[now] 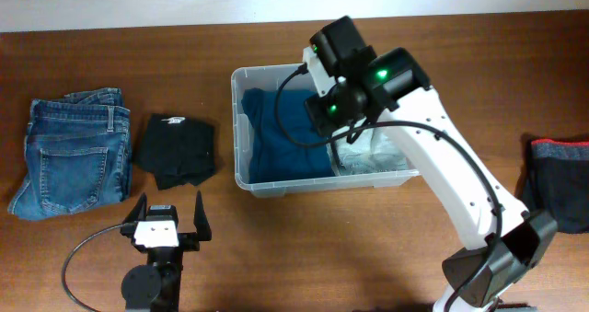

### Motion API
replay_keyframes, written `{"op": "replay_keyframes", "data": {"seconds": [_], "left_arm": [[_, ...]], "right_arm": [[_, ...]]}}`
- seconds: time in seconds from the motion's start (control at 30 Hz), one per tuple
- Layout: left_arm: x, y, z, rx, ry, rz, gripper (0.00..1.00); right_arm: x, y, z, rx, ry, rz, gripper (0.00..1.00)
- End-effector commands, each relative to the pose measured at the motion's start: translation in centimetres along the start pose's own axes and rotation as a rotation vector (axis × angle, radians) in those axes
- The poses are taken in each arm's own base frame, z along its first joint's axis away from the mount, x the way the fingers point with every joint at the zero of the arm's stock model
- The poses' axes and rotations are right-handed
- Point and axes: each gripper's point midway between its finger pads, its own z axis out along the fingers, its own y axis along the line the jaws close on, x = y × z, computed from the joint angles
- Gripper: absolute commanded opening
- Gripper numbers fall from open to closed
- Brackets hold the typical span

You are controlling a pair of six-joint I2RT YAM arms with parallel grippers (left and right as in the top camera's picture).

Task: Pack container
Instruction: 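Press and tuck the teal shirt flat with the right gripper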

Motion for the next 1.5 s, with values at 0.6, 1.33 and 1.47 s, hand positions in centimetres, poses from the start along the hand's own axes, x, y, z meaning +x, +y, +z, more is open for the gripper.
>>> {"op": "replay_keyframes", "data": {"seconds": [0.6,1.33,1.47], "left_arm": [[0.1,-0.1,0.0,0.009,-0.003,0.015,0.99],[0.1,-0.1,0.0,0.009,-0.003,0.015,1.00],[0.1,-0.1,0.0,0.009,-0.003,0.015,1.00]], "right_arm": [[9.4,-1.8,16.6,0.043,0.072,-0.001,0.07],[5.6,-2.2,17.8,-0.034,-0.042,0.088,0.05],[1.8,-1.8,13.4,-0.037,-0.078,0.080,0.05]]}}
